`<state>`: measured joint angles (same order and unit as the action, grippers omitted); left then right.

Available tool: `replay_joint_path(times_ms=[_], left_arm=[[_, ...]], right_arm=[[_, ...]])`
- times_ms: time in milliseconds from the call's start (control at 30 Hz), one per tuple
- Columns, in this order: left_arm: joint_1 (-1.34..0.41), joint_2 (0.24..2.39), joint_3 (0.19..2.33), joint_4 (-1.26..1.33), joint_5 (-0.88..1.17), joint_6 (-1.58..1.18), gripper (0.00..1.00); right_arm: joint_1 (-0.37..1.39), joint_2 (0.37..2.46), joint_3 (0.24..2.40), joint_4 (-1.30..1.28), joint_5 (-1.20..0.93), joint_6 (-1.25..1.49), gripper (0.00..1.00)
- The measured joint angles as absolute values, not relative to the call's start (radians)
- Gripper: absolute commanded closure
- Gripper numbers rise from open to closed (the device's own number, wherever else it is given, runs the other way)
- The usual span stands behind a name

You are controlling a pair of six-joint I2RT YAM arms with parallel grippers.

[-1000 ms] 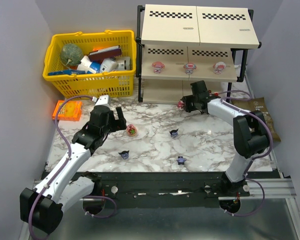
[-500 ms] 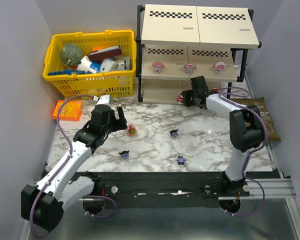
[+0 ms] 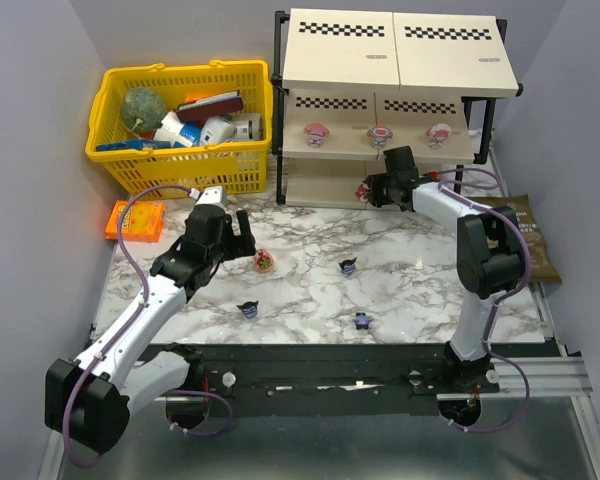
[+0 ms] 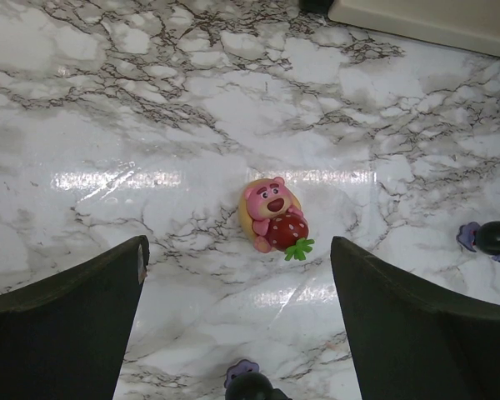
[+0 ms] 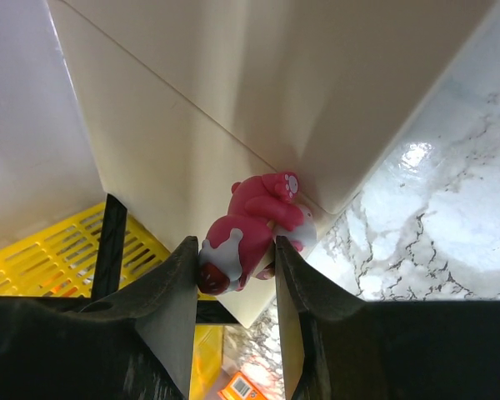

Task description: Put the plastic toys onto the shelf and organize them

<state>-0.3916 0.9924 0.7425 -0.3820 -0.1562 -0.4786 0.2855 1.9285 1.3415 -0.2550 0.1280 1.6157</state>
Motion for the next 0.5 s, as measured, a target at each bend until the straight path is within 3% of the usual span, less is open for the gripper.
replay_joint_path(times_ms=[167,500], left_arm=[[-0.392,1.007,0.746,-0.381,-0.156,-0.475,0.01],[-0.392,1.031,0.763,-0.382,-0.156,-0.467,0.01]], right_arm=[[0.281,1.941,1.357,-0.254,0.127,1.604,0.49],[0.273,1.953,1.370,-0.247,0.126,1.598,0.43]])
